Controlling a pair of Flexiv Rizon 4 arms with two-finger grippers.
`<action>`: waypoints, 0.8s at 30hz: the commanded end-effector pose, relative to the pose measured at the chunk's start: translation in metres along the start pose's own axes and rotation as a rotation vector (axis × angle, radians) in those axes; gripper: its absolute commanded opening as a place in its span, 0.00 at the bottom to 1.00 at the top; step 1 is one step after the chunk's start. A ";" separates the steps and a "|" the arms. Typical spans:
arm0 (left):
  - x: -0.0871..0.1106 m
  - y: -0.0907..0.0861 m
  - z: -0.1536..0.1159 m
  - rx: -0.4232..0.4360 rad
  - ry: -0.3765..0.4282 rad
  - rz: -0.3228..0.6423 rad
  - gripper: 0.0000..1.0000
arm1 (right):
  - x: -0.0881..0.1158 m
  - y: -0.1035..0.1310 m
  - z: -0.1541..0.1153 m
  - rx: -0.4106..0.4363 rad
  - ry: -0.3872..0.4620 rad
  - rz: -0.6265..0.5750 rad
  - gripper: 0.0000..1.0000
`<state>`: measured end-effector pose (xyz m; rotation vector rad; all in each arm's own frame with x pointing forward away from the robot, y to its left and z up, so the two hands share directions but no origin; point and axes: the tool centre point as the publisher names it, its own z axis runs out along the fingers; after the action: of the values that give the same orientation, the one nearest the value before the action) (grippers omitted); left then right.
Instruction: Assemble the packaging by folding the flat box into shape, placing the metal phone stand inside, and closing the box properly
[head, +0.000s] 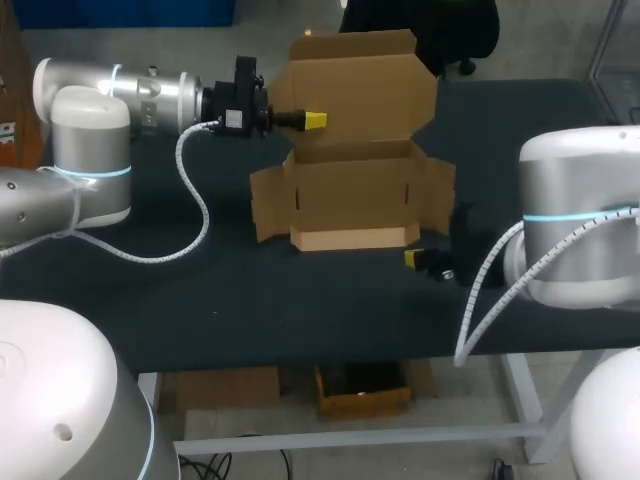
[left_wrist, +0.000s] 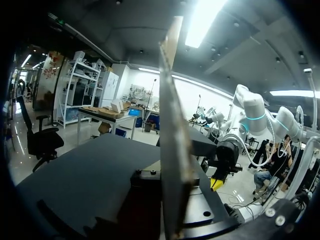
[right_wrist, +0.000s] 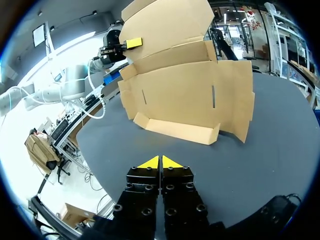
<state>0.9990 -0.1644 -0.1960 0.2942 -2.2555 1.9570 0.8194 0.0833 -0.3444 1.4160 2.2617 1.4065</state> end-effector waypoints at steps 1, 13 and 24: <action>0.000 0.001 0.001 0.001 -0.001 0.001 0.00 | 0.002 -0.004 0.002 -0.032 -0.008 -0.001 0.00; 0.000 0.001 0.001 0.001 -0.001 0.001 0.00 | 0.001 -0.006 0.047 -0.080 0.021 -0.034 0.00; 0.000 0.001 0.001 0.001 -0.001 0.001 0.00 | 0.007 0.001 0.082 -0.121 -0.008 -0.067 0.00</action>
<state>0.9989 -0.1644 -0.1960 0.2945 -2.2557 1.9570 0.8508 0.1192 -0.3709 1.2985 2.2527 1.4707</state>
